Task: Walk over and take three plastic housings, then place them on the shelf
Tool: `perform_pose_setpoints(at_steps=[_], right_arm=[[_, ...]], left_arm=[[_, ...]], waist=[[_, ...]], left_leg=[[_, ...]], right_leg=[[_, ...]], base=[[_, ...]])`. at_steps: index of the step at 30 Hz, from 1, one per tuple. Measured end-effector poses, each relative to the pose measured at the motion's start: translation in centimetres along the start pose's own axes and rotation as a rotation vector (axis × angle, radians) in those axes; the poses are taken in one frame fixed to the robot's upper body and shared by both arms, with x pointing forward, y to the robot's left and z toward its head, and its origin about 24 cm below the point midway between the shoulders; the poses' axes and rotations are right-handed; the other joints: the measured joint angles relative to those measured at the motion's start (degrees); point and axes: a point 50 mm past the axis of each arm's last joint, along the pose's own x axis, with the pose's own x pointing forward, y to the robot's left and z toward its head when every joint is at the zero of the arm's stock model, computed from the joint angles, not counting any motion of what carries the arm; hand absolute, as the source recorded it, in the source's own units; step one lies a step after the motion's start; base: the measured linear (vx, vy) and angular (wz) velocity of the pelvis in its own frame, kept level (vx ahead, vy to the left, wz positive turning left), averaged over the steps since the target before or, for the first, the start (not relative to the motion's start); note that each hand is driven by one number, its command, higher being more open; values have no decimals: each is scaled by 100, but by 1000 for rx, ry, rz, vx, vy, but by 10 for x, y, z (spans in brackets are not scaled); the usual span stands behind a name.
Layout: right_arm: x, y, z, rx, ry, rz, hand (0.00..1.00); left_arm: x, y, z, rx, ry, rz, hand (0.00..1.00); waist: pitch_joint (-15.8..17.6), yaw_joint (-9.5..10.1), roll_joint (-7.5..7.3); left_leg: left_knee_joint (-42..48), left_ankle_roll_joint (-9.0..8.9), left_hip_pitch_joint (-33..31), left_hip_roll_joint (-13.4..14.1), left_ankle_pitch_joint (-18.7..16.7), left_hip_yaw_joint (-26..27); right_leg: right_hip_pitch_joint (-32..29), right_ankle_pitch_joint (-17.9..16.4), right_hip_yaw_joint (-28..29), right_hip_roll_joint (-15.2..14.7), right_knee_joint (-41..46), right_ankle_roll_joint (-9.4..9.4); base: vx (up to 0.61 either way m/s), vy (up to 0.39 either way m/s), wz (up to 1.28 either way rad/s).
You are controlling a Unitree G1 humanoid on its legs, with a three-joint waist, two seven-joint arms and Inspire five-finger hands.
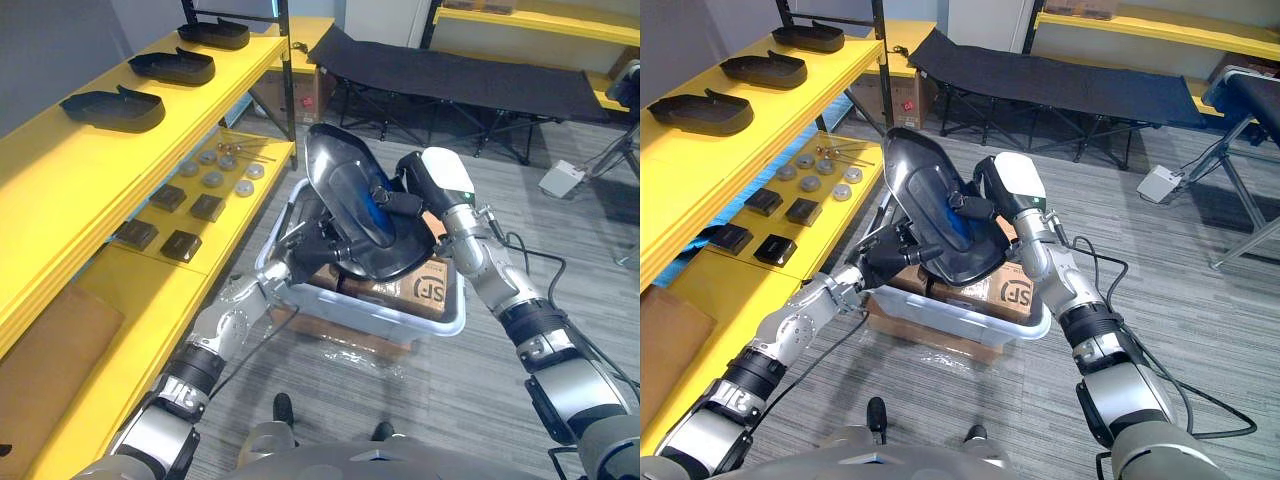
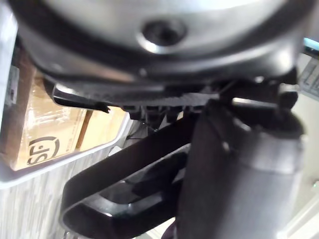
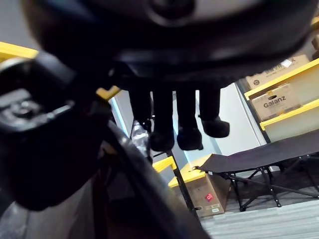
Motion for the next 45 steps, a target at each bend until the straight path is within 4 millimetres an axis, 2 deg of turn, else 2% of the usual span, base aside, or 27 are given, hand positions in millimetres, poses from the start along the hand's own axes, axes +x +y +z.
perform_pose_setpoints(at_steps=[7, 13, 19, 20, 27, 31, 34, 40, 41, 45], right_arm=[[1, 6, 3, 52, 18, 5, 0], [1, 16, 13, 95, 2, 26, 0], [1, 31, 27, 194, 2, 15, 0], [-1, 33, 27, 227, 20, -3, 0], [-16, 53, 29, 320, 78, 1, 0], [-24, 60, 30, 380, 114, -10, 0], [-26, 60, 41, 422, 89, -45, 0], [-30, 65, 44, 435, 96, -41, 0], [-31, 66, 43, 436, 101, -40, 100], [-36, 69, 45, 463, 112, -45, 100]], left_arm=[[2, -1, 0, -40, -4, 21, 100], [4, -3, -8, -60, 39, 64, 100], [11, -9, -15, -43, 42, 194, 100], [12, -10, -17, -35, 45, 223, 0], [9, -13, -29, -135, -15, 345, 0], [10, -15, -27, -194, -88, 364, 0], [7, -11, -26, -204, -110, 386, 0], [4, -10, -29, -193, -112, 391, 0], [3, -10, -30, -195, -108, 391, 0], [2, -10, -31, -166, -116, 395, 0]], waist=[[0, 1, 0], [0, -1, 0], [-1, 6, -2], [-1, 22, -2], [-2, 32, -4], [-2, 36, -4], [-3, -9, -5], [-14, 9, -25], [-15, 13, -27], [-15, 0, -31]], left_leg=[[3, -2, 4, -5, 21, -68], [3, -4, 4, -3, 19, -81], [7, -6, 9, -5, 21, -91], [12, -6, 9, -5, 21, -93], [14, -9, 9, -4, 17, -102], [3, -36, 11, -2, -2, -101], [1, -67, 17, 2, -27, -89], [2, -81, 34, 0, -39, -87], [2, -80, 34, -2, -41, -87], [6, -82, 34, 1, -45, -82]], right_leg=[[69, 1, -52, 4, -1, 1], [69, 0, -53, 6, -1, -1], [70, -4, -63, 6, -1, -6], [73, -5, -67, 6, -1, -8], [79, -6, -64, 8, 0, -7], [79, -6, -59, 8, 0, -7], [77, -7, -43, 8, 0, -8], [70, -43, -50, 7, 0, -53], [70, -44, -49, 5, 0, -55], [74, -44, -45, 6, 2, -54]], base=[[13, 2, 4], [0, 0, 0], [0, 0, 0], [0, 0, 0], [0, 0, 0], [0, 0, 0], [0, 0, -1], [0, 0, 0], [0, 0, 0], [0, 0, 0]])
